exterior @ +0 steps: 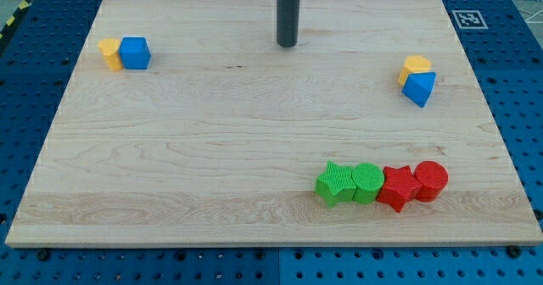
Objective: Push the yellow hexagon right a bit
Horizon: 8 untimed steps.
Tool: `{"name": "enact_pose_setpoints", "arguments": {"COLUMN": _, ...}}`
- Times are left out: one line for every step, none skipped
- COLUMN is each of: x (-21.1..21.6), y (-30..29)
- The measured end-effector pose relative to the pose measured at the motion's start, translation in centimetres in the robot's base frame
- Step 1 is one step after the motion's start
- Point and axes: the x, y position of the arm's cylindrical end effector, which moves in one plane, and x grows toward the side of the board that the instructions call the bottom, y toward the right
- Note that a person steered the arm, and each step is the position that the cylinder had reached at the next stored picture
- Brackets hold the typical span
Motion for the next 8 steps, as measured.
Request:
{"name": "enact_pose_setpoints", "arguments": {"x": 0.0, "y": 2.3}}
{"name": "enact_pose_setpoints", "arguments": {"x": 0.5, "y": 5.2}}
{"name": "enact_pose_setpoints", "arguments": {"x": 1.3, "y": 7.8}}
{"name": "enact_pose_setpoints", "arguments": {"x": 2.1, "y": 10.4}}
{"name": "enact_pose_setpoints", "arguments": {"x": 3.1, "y": 12.3}}
{"name": "enact_pose_setpoints", "arguments": {"x": 4.5, "y": 14.4}}
{"name": "enact_pose_setpoints", "arguments": {"x": 5.5, "y": 16.3}}
{"name": "enact_pose_setpoints", "arguments": {"x": 5.8, "y": 17.9}}
